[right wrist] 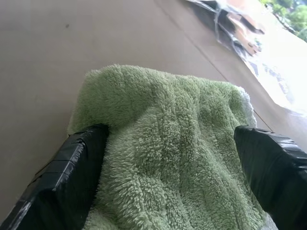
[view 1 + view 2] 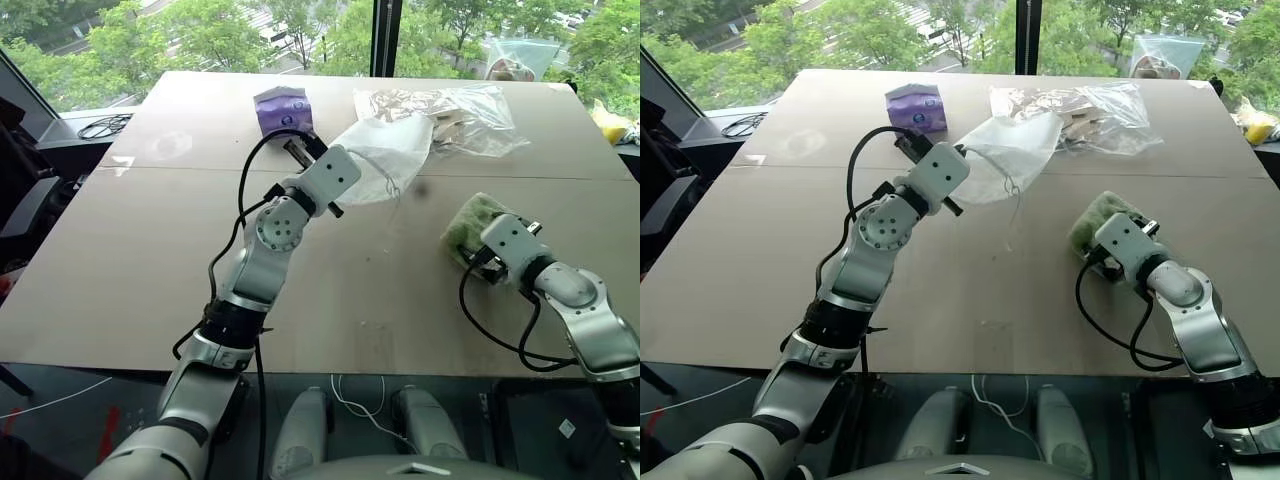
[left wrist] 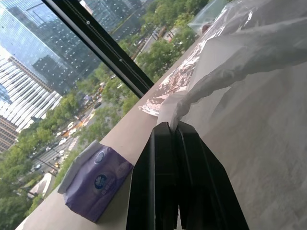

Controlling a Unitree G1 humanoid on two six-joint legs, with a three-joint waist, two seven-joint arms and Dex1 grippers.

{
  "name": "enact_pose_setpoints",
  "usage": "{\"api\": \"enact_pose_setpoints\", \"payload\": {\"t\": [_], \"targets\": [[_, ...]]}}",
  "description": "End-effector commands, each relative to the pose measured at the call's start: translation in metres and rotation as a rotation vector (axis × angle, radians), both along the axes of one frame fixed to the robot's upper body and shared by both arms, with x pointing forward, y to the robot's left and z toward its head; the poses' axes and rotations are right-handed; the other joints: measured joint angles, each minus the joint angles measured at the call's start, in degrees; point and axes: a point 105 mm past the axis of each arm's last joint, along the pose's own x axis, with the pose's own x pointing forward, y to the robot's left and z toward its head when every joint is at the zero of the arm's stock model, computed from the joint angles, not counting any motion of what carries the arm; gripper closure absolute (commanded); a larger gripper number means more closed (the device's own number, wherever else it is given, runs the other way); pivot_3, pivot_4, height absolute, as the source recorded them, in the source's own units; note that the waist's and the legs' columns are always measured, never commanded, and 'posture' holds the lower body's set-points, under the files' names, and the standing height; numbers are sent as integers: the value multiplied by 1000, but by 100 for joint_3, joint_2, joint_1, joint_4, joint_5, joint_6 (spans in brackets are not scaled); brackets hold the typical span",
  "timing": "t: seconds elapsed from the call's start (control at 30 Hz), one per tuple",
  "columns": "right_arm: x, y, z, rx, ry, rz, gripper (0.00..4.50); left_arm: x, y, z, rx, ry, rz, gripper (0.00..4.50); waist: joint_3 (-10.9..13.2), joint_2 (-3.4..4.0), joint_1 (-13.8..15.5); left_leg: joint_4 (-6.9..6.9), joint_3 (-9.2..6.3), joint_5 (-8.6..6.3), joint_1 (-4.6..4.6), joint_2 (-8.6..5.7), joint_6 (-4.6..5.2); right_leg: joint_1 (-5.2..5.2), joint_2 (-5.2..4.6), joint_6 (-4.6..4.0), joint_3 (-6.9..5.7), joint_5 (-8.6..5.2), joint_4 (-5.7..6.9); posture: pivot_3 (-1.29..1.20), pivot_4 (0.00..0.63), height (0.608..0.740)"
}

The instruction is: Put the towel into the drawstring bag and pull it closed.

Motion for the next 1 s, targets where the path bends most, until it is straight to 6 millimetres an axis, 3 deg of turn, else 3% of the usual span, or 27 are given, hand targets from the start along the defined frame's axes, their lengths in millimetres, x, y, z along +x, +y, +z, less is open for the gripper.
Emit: {"api": "enact_pose_setpoints", "payload": {"t": [0.03,0.27,0.47,0.53,0.63,0.87,1.0], "targets": [[5,-25,6,18,10,-87,0,-3,0,6,0,-28,-12,4482,0,0,10,1,0,0,-1,-1,0,0,0,-3,0,2,-1,0,150,740],[1,-48,-42,296,339,-314,0,0,3,4,-5,-13,-10,4482,-2,1,2,2,-5,0,0,-1,0,1,0,-7,-5,4,0,0,150,740],[-18,-26,-71,397,606,-301,0,3,8,2,-38,29,-5,4482,-12,-11,23,5,-11,0,8,-1,1,15,0,-5,-12,3,1,0,150,740],[-22,-20,-75,414,645,-288,402,3,7,1,-81,67,-13,4500,-24,-26,19,4,-13,0,8,-1,1,15,0,-6,-13,2,1,0,150,740],[-26,-14,-80,425,688,-264,1364,3,4,1,-156,141,-27,4500,-41,-48,15,-1,-19,0,9,0,1,16,1,-6,-20,2,0,0,150,740],[-15,-15,-75,425,650,-253,4356,2,-8,-1,-413,375,-81,4500,-62,-81,-23,0,-17,0,32,2,1,35,2,7,-20,-11,0,0,150,740],[-3,-11,-52,475,542,-176,4463,8,-9,8,-474,410,-68,4500,-65,-86,-78,2,-18,0,49,4,1,49,6,-10,-19,-20,0,0,150,740]]}}
